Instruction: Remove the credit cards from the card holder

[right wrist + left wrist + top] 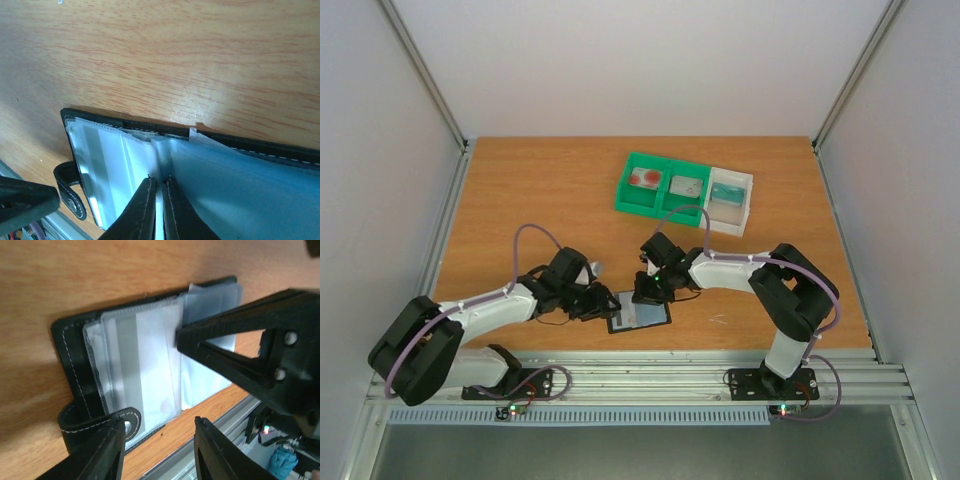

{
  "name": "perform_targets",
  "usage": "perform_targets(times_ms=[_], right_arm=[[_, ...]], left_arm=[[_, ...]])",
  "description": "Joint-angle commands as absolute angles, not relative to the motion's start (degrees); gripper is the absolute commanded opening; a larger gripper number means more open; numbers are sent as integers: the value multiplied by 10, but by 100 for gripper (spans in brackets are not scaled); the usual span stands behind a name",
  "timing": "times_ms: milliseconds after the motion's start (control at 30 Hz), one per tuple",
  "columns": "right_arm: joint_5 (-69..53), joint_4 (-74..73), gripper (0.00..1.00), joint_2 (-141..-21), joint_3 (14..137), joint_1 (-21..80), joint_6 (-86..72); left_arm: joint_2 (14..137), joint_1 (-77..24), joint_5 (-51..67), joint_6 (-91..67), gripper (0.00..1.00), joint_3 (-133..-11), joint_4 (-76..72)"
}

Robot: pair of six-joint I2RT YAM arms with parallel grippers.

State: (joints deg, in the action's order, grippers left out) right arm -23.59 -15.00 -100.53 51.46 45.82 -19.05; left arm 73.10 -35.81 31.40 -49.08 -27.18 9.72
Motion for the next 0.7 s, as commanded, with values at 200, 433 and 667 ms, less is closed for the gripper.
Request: perform_targets(times_ms=[200, 433, 667], right_arm=[[-189, -138, 1, -1020, 467, 464, -188], [-205, -109, 1, -1021, 457, 464, -200], [-202, -106, 1, -1015, 447, 464, -203]], left_arm=[[695, -322, 268, -519, 42, -253, 30], [736, -309, 275, -506, 48, -263, -22], [792, -308, 298, -511, 48, -270, -76]])
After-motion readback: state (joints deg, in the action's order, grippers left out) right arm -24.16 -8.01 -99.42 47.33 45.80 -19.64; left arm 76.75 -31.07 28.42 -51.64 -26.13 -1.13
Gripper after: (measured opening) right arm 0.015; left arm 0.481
